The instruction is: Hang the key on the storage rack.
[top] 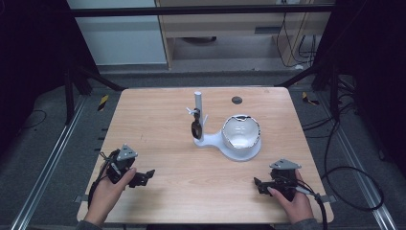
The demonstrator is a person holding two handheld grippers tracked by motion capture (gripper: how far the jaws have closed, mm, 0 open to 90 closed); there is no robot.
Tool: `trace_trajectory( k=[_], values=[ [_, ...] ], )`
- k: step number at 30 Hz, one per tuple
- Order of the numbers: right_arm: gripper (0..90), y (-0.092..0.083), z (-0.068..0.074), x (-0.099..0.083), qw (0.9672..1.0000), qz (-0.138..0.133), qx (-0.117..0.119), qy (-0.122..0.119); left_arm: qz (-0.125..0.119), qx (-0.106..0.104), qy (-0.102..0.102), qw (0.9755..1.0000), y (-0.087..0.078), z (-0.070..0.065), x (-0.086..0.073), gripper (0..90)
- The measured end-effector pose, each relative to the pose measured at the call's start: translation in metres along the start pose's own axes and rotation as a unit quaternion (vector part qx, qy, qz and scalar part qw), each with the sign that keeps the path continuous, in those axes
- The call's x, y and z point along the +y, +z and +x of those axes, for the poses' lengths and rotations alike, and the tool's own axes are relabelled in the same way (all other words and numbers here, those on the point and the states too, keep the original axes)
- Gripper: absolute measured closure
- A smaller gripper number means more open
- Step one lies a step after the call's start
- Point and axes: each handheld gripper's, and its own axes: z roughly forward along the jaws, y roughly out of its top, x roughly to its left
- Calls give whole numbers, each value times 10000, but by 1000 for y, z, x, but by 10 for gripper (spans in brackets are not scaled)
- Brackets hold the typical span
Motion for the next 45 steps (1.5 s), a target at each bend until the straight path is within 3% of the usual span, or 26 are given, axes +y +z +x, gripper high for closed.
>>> trace_trajectory(
  k=[5, 9, 13, 21, 25, 30, 34, 45],
  values=[
    [4, 0, 0, 0, 10000, 1, -5, 15, 182, 117, -43, 9998, 5, 9, -9, 52],
    [4, 0, 0, -1, 10000, -5, -6, 19, 181, 234, 181, 9994, 7, 14, -15, 52],
    [4, -1, 1, -1, 10000, -7, -39, 45, 274, 328, 253, 9988, 14, 20, -22, 53],
    [4, -1, 1, -1, 10000, -10, -52, 45, 253, 350, 3, 9991, 23, 31, -34, 51],
    [4, -1, 1, -1, 10000, -7, -52, 63, 49, 319, -190, 9993, 27, 35, -36, 52],
    [4, -1, 1, -1, 10000, -7, -57, 67, -99, 373, -114, 9992, 37, 34, -34, 52],
    [4, -1, 1, -1, 10000, -7, -56, 68, -252, 321, -264, 9988, 42, 35, -31, 53],
    [4, -1, 1, -1, 10000, -7, -59, 68, -270, 172, -339, 9989, 65, 35, -33, 43]
  ],
)
